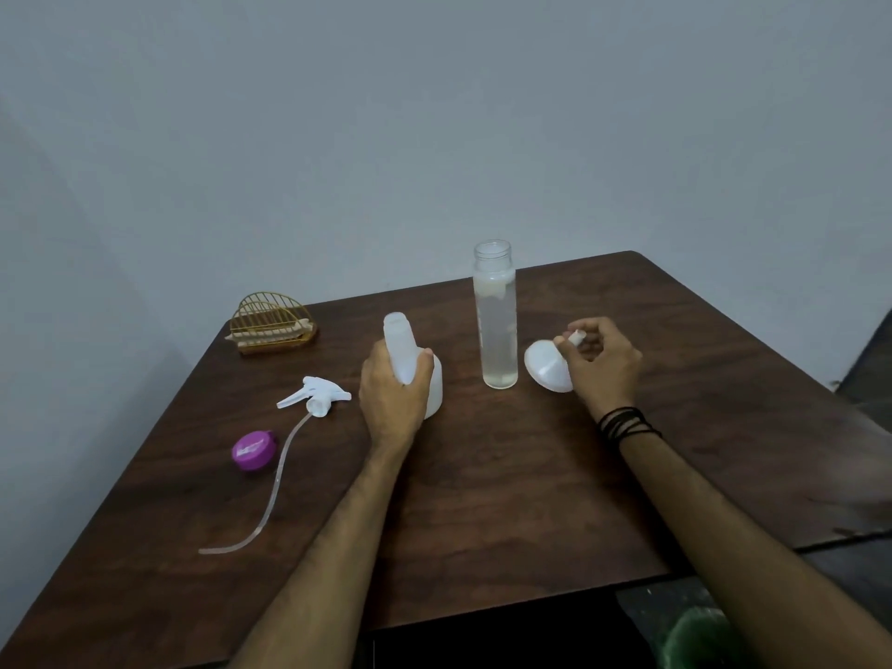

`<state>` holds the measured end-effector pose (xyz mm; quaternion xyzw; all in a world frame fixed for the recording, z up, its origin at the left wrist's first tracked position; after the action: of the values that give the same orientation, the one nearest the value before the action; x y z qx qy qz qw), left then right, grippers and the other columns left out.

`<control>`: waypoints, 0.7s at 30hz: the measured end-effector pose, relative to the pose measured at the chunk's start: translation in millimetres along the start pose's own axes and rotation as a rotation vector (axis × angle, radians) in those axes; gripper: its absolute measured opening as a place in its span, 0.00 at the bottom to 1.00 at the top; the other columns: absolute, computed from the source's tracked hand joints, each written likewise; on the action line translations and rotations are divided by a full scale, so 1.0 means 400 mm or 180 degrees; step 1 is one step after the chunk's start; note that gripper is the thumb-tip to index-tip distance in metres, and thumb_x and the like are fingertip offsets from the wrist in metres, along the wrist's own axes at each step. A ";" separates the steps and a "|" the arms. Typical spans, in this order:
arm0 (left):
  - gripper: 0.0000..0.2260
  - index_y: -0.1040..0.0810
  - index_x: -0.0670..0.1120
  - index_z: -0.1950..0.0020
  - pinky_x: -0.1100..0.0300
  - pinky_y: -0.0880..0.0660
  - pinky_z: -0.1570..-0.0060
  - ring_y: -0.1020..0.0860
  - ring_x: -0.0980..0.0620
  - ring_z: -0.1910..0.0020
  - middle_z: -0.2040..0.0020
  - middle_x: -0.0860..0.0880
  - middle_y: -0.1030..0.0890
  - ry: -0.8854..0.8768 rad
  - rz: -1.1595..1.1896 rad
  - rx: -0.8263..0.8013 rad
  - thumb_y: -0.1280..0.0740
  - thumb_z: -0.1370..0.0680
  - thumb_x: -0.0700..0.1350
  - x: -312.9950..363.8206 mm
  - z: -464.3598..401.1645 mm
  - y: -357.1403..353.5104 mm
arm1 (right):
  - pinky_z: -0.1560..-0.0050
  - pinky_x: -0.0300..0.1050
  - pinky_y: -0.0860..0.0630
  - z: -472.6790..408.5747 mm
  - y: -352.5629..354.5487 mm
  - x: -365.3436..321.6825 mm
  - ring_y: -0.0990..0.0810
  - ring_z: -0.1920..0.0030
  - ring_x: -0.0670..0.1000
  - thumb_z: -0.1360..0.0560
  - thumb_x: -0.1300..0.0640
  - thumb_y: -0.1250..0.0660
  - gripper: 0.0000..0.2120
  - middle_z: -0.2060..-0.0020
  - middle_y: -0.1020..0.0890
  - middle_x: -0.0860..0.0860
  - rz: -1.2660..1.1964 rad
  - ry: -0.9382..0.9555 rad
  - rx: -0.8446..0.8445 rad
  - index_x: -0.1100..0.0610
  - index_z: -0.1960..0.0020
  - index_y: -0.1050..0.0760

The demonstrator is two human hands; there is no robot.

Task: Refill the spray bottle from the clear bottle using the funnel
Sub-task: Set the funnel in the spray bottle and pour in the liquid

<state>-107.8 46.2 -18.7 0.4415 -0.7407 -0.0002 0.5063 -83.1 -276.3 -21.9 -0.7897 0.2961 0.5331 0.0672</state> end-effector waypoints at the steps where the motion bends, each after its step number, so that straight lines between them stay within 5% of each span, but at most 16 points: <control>1: 0.22 0.26 0.48 0.40 0.59 0.28 0.56 0.25 0.54 0.49 0.46 0.50 0.21 -0.0013 0.0007 0.0007 0.30 0.26 0.60 -0.003 0.000 -0.001 | 0.61 0.27 0.24 0.009 0.014 -0.001 0.17 0.59 0.42 0.31 0.57 0.22 0.09 0.59 0.15 0.46 -0.0069 -0.0060 -0.0008 0.51 0.55 0.21; 5: 0.23 0.27 0.47 0.37 0.59 0.29 0.55 0.27 0.57 0.50 0.44 0.49 0.21 -0.0029 -0.0012 0.0006 0.30 0.25 0.60 -0.012 -0.001 -0.010 | 0.57 0.38 0.20 0.048 0.046 0.022 0.17 0.60 0.44 0.34 0.54 0.19 0.11 0.60 0.16 0.43 0.0238 -0.0343 -0.0420 0.51 0.58 0.21; 9: 0.22 0.27 0.47 0.39 0.58 0.28 0.55 0.26 0.56 0.50 0.46 0.52 0.22 -0.0067 0.0064 0.0042 0.30 0.25 0.60 -0.005 0.004 -0.008 | 0.59 0.31 0.26 0.098 0.039 0.013 0.19 0.59 0.39 0.34 0.55 0.20 0.25 0.57 0.18 0.42 0.0745 -0.0284 -0.1288 0.49 0.40 0.24; 13: 0.21 0.26 0.47 0.39 0.59 0.29 0.55 0.26 0.56 0.50 0.49 0.56 0.25 -0.0096 0.0189 0.0059 0.29 0.25 0.58 0.005 0.007 -0.002 | 0.52 0.40 0.24 0.138 0.010 -0.044 0.20 0.56 0.41 0.29 0.54 0.23 0.34 0.55 0.19 0.43 0.1146 -0.0104 -0.1804 0.46 0.28 0.34; 18: 0.19 0.25 0.47 0.40 0.57 0.25 0.52 0.26 0.55 0.50 0.49 0.57 0.26 -0.0159 0.0287 0.0039 0.28 0.25 0.56 0.013 0.012 0.006 | 0.43 0.51 0.19 0.186 -0.076 -0.171 0.15 0.50 0.48 0.27 0.59 0.25 0.46 0.40 0.23 0.44 0.0366 0.0145 -0.2234 0.37 0.24 0.53; 21: 0.16 0.24 0.47 0.43 0.56 0.25 0.52 0.24 0.53 0.50 0.52 0.57 0.25 -0.0247 0.0392 0.0052 0.27 0.25 0.55 0.016 0.013 0.014 | 0.48 0.47 0.17 0.183 -0.128 -0.266 0.14 0.52 0.47 0.25 0.61 0.27 0.43 0.38 0.23 0.46 -0.0347 0.0509 -0.2144 0.30 0.28 0.49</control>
<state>-115.9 43.2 -14.1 0.3988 -0.7856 0.0199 0.4727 -141.6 -161.4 30.3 -0.8215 0.0654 0.5329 -0.1921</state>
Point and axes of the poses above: each hand's wrist, its own z-axis away from the middle knuckle, its own y-axis out of the back of the hand, x = y × z, the point moved 8 cm from there along -z, towards the middle knuckle
